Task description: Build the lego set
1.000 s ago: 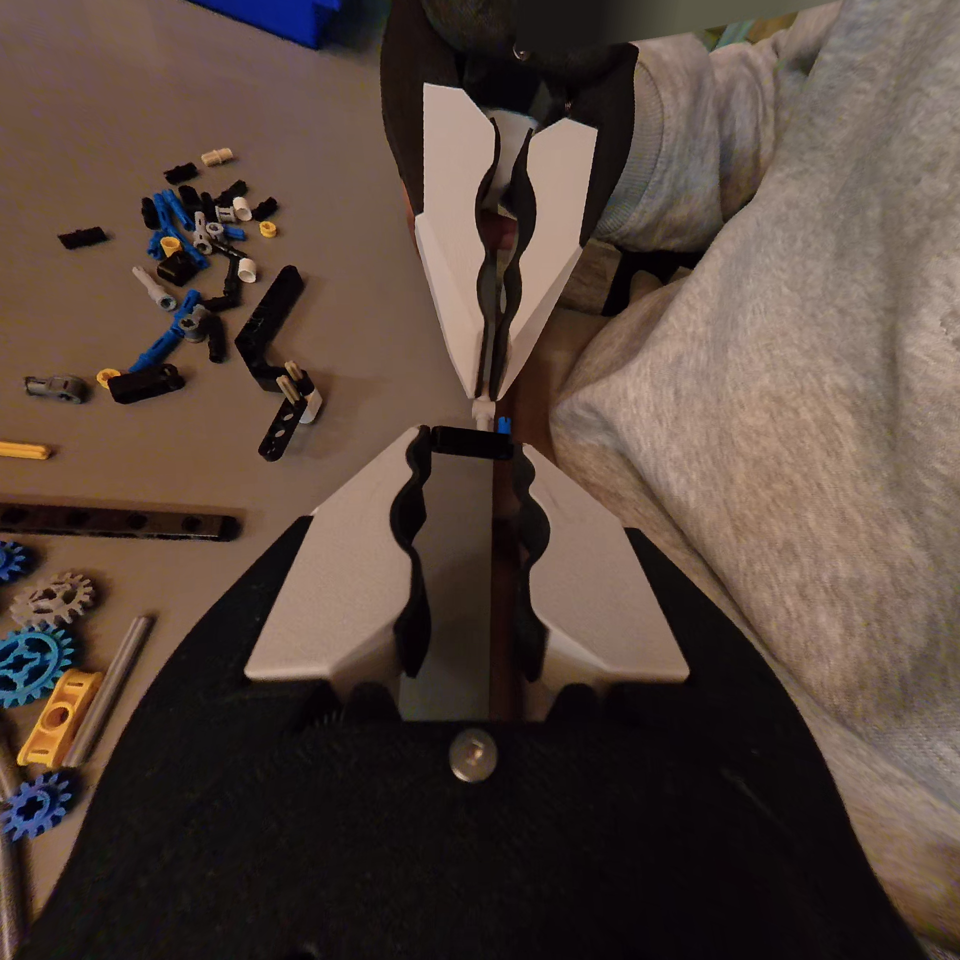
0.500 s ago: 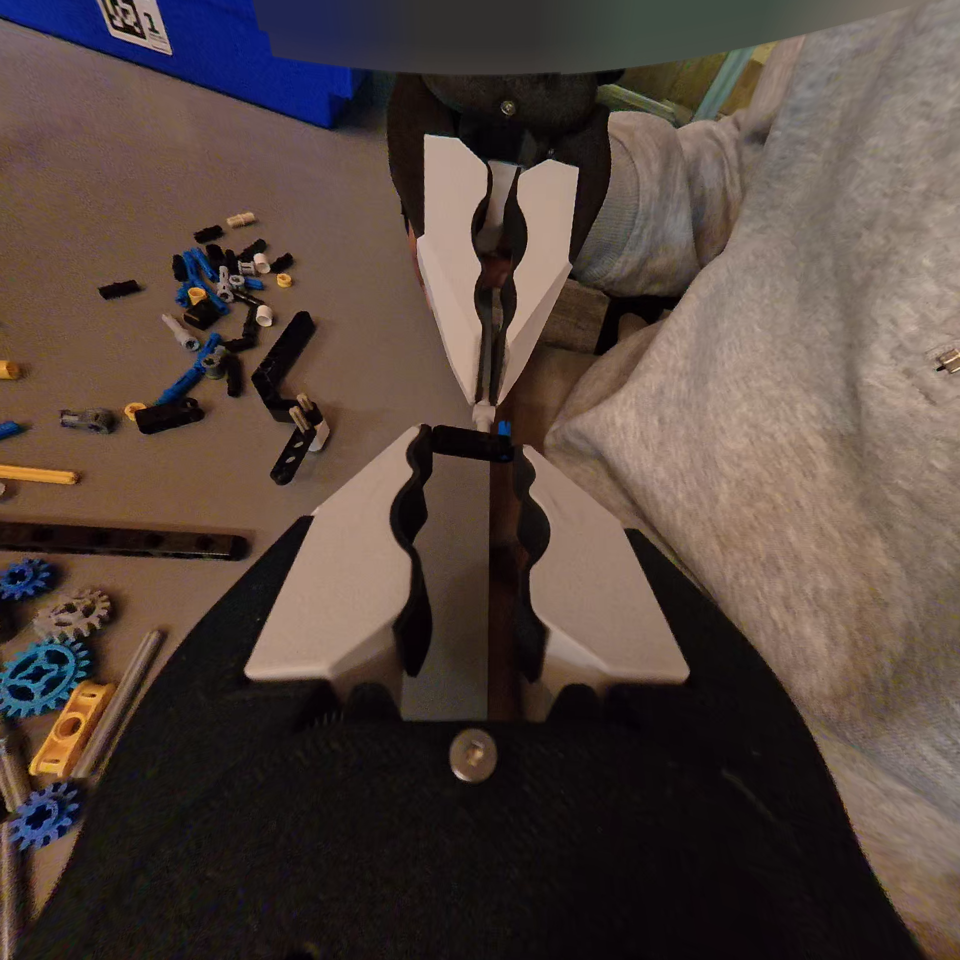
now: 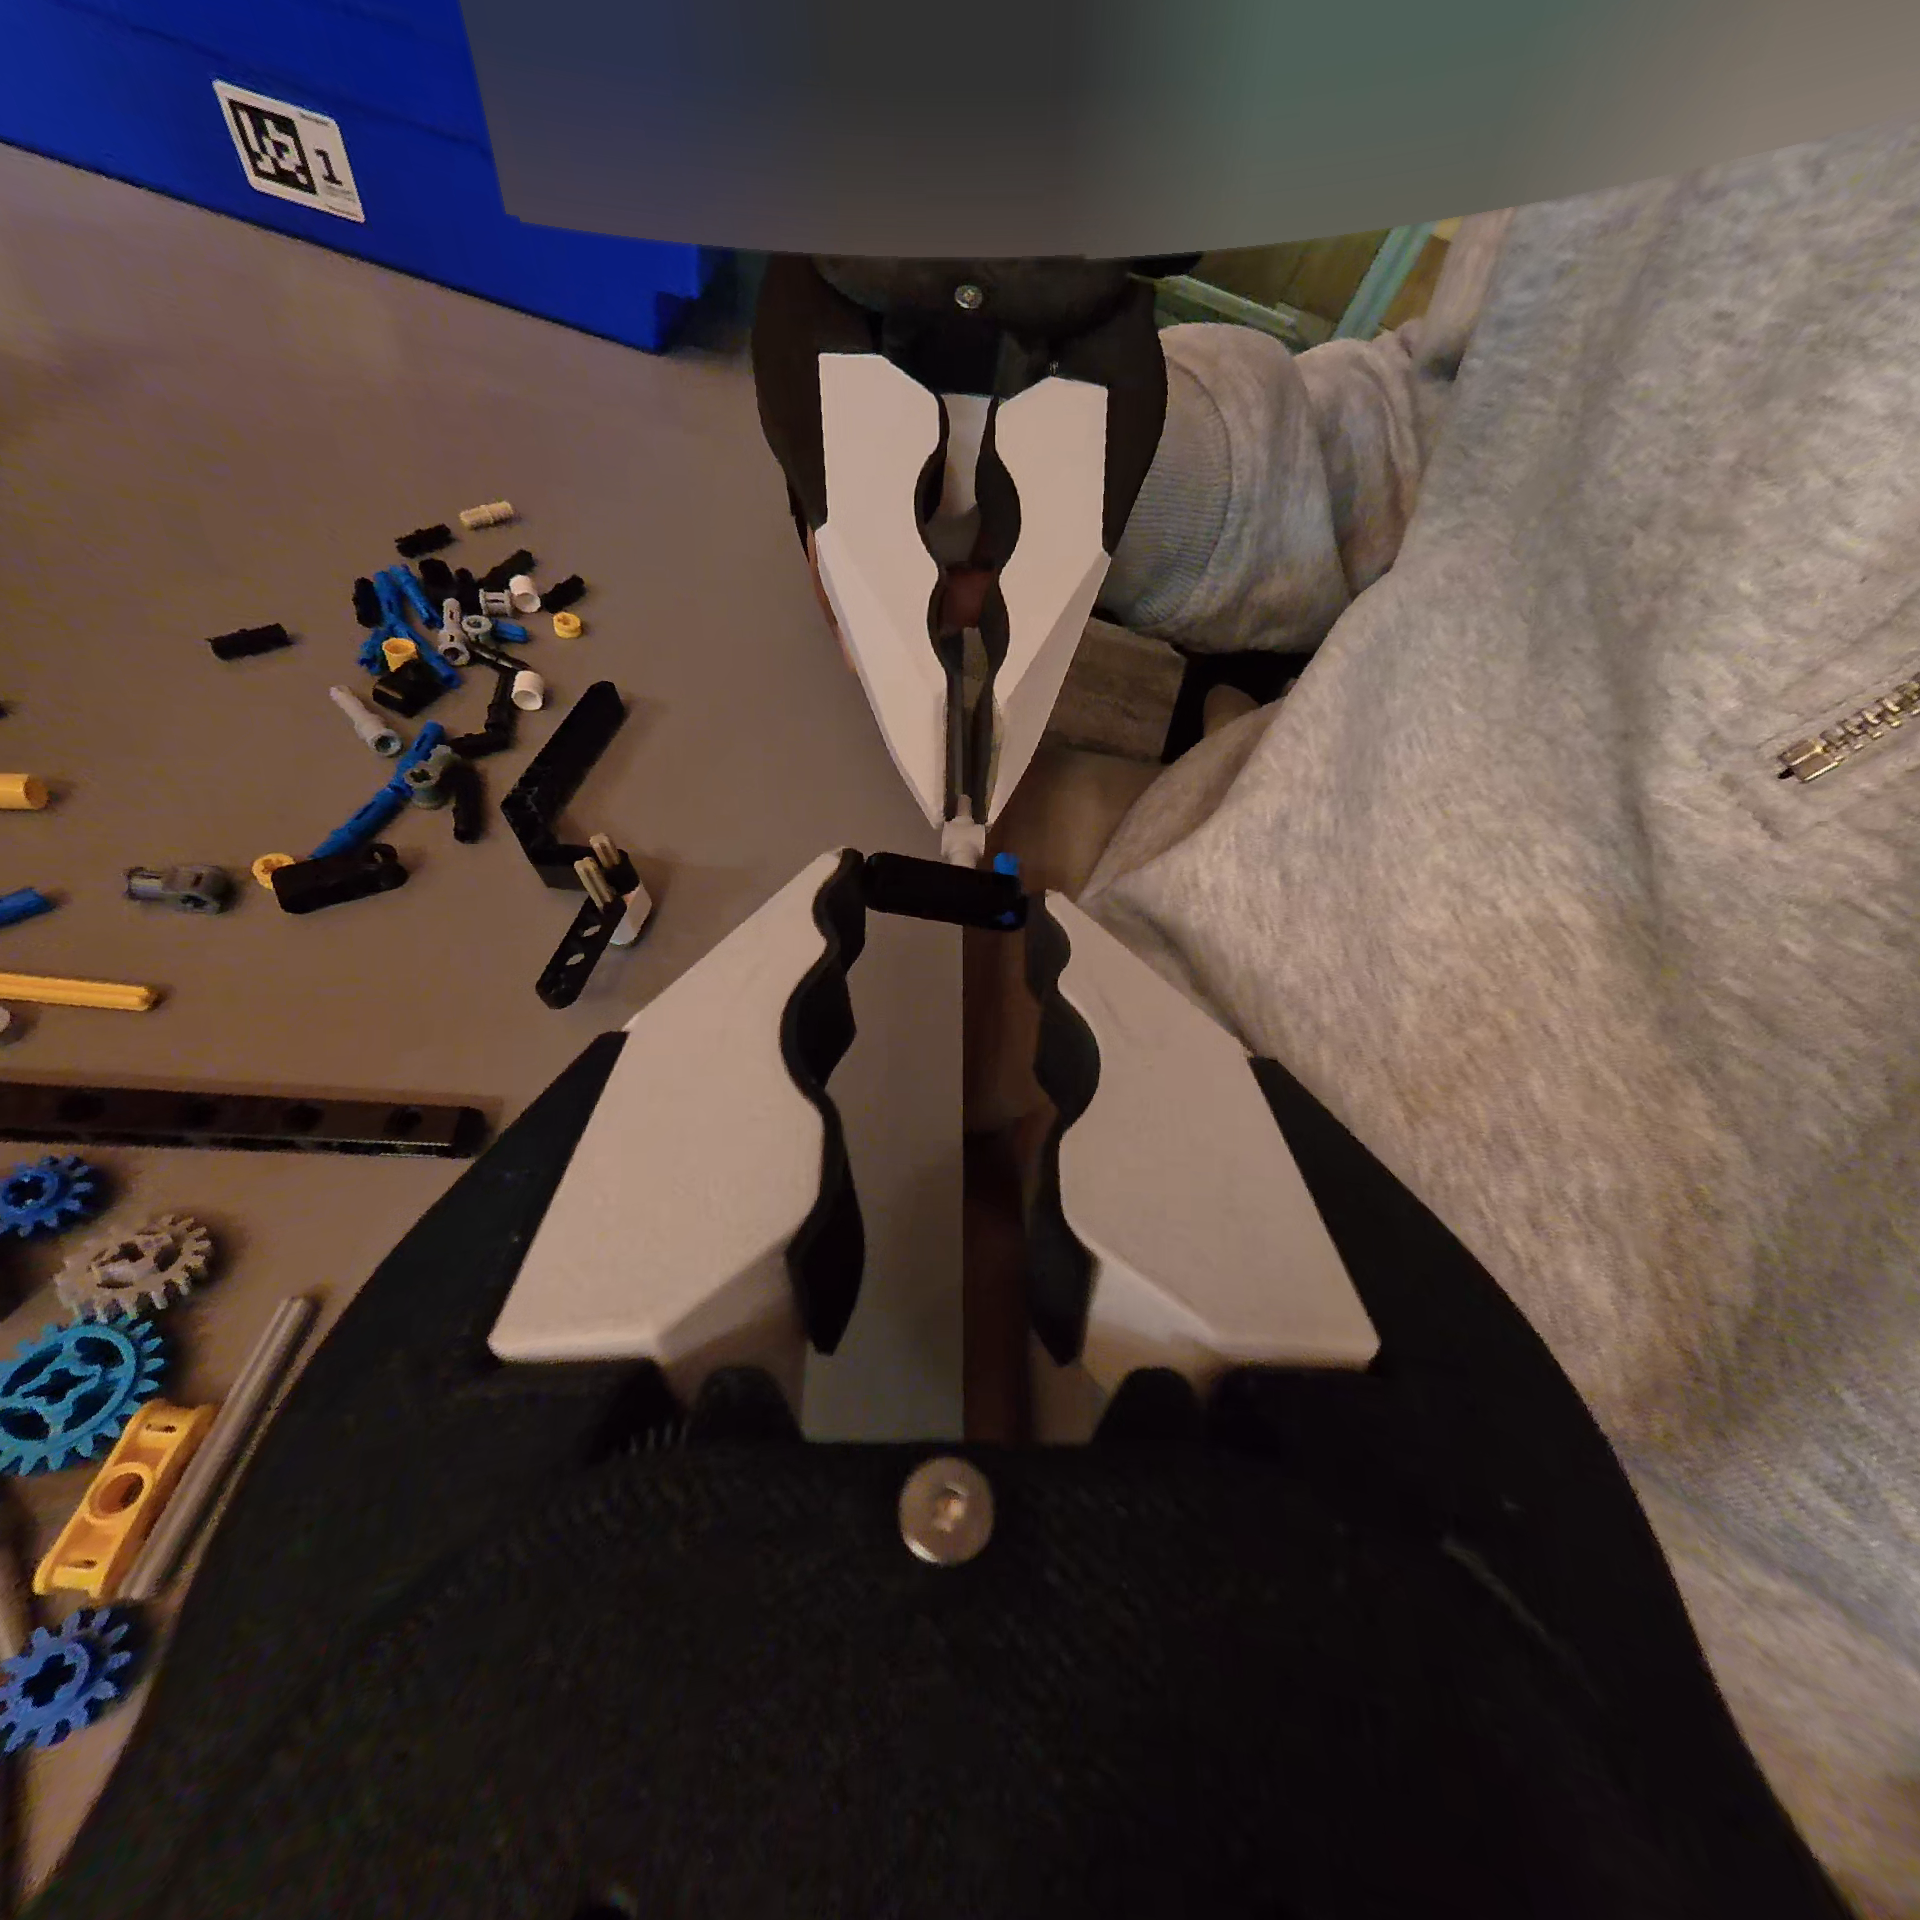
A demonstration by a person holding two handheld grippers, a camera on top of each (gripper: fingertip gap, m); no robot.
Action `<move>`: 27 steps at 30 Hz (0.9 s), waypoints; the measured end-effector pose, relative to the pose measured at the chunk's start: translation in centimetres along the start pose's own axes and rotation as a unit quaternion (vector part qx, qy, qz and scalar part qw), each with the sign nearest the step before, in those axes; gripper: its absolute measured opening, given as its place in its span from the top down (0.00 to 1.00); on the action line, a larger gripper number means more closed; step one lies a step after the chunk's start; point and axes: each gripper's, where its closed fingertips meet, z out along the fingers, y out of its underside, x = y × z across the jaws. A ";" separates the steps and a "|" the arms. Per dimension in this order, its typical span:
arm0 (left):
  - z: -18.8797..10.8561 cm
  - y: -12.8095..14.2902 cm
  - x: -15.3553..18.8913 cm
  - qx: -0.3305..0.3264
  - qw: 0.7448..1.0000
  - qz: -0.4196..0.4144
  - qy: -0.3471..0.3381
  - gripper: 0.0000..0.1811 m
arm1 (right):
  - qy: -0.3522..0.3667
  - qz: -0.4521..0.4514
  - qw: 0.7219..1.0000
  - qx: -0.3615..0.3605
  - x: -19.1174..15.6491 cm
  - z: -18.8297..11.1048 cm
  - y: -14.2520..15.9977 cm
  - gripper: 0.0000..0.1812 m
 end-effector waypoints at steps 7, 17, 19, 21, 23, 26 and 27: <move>-0.2 -0.6 -0.1 0.023 1.000 -0.007 0.003 0.83 | -0.007 0.023 1.000 0.020 0.1 -0.2 -0.6 0.99; -0.3 -0.8 -0.3 0.030 0.999 -0.012 0.002 0.84 | -0.003 0.024 0.999 0.022 0.3 -0.1 -0.7 0.99; -0.4 -0.8 -0.4 0.032 0.999 -0.013 0.003 0.84 | -0.002 0.024 0.999 0.023 0.3 0.0 -0.7 0.99; -0.3 -0.8 -0.4 0.032 0.999 -0.012 0.003 0.84 | -0.001 0.024 0.999 0.022 0.3 0.0 -0.7 0.99; -0.3 -1.0 -0.2 0.039 0.999 -0.012 0.009 0.84 | -0.003 0.023 0.999 0.022 0.2 0.2 -0.7 0.99; 0.6 -1.1 0.3 0.034 0.999 0.005 0.008 1.00 | -0.004 -0.003 1.000 -0.009 -0.5 1.6 -0.3 0.99; 0.2 -0.8 -0.7 0.020 0.999 0.008 -0.025 1.00 | 0.024 -0.010 1.000 -0.010 0.3 1.4 -0.1 0.99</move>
